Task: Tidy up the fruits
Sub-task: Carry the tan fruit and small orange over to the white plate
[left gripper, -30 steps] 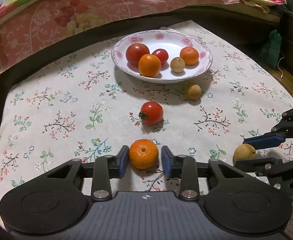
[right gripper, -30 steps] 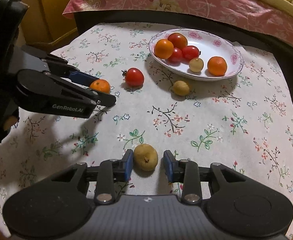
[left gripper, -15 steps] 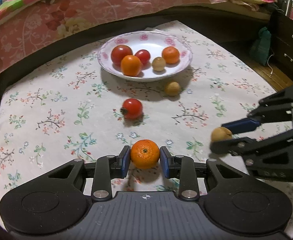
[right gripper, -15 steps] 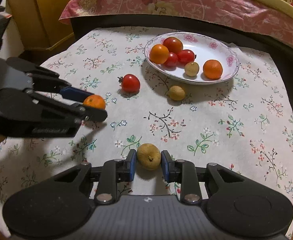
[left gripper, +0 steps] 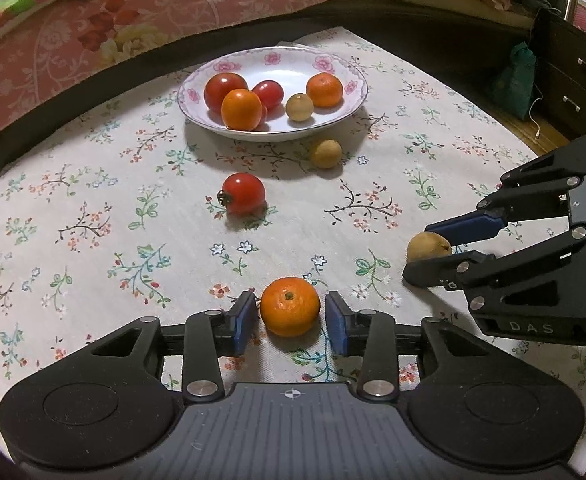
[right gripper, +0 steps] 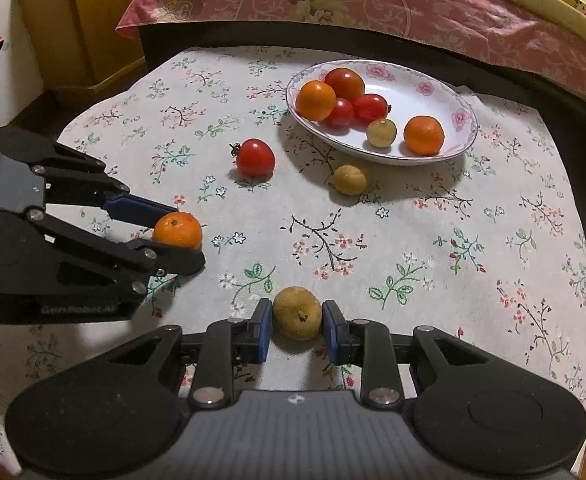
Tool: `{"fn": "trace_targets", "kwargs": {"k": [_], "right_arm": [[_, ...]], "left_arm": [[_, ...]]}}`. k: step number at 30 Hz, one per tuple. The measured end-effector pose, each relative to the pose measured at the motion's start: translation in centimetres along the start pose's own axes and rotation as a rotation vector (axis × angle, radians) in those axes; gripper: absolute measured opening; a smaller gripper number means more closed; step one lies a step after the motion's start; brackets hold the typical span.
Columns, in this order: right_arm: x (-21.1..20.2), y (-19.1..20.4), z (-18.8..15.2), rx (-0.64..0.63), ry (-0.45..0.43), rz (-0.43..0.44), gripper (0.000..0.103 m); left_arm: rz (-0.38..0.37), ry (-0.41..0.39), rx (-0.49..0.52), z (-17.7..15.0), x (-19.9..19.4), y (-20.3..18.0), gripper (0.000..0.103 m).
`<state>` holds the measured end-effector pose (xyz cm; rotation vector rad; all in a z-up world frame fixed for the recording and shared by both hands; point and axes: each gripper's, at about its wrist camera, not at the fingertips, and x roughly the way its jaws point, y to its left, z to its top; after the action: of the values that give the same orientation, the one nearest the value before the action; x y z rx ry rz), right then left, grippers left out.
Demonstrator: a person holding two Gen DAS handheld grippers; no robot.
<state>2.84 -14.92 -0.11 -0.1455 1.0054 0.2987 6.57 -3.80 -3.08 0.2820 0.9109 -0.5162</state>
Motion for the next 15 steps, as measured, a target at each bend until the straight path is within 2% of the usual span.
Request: {"fn": "trace_targets", "kwargs": {"k": [6, 10, 15], "right_arm": [[-0.08, 0.08, 0.01, 0.003, 0.0, 0.002, 0.027], [-0.17, 0.24, 0.06, -0.004, 0.01, 0.001, 0.027], [-0.3, 0.23, 0.1, 0.004, 0.013, 0.009, 0.027]], "left_arm": [[0.004, -0.001, 0.0, -0.33, -0.17, -0.17, 0.051], [0.002, -0.001, -0.008, -0.18, -0.31, -0.3, 0.039], [-0.004, 0.002, -0.014, -0.06, -0.38, -0.31, 0.039]]}}
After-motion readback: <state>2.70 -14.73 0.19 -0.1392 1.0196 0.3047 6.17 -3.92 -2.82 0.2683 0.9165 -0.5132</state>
